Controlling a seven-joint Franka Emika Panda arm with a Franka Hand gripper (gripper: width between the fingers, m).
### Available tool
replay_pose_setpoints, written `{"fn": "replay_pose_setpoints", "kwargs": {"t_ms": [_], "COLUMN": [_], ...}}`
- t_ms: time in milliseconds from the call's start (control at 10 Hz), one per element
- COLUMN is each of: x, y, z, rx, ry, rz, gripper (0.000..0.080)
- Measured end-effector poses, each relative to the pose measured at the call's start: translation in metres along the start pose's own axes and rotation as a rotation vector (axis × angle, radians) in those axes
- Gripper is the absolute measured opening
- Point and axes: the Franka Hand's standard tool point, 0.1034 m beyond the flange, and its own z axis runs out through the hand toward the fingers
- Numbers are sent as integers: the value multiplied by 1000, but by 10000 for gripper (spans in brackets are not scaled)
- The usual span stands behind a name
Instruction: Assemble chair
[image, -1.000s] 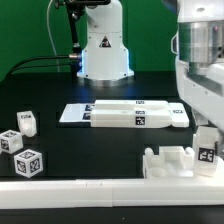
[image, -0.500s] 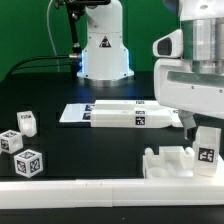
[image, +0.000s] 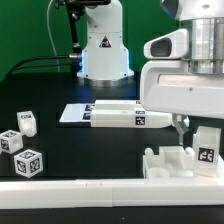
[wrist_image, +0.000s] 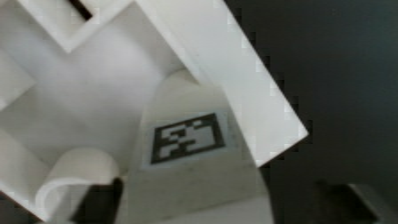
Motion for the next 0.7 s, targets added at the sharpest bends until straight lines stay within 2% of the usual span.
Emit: {"fn": "replay_pose_setpoints", "kwargs": {"t_ms": [100,200,300,400,600,700], "x": [0,1,3,4,1,0], "y": [1,3,4,5,7,6], "z": [0,1,2,2,2,2], "rx": [-2,-7,-30,-41,-60,-57], "ry": [-1,-5,-23,-28,-38,-65], "rz": [45,167,317,465,807,993], "gripper": [389,289,289,289,289,289]}}
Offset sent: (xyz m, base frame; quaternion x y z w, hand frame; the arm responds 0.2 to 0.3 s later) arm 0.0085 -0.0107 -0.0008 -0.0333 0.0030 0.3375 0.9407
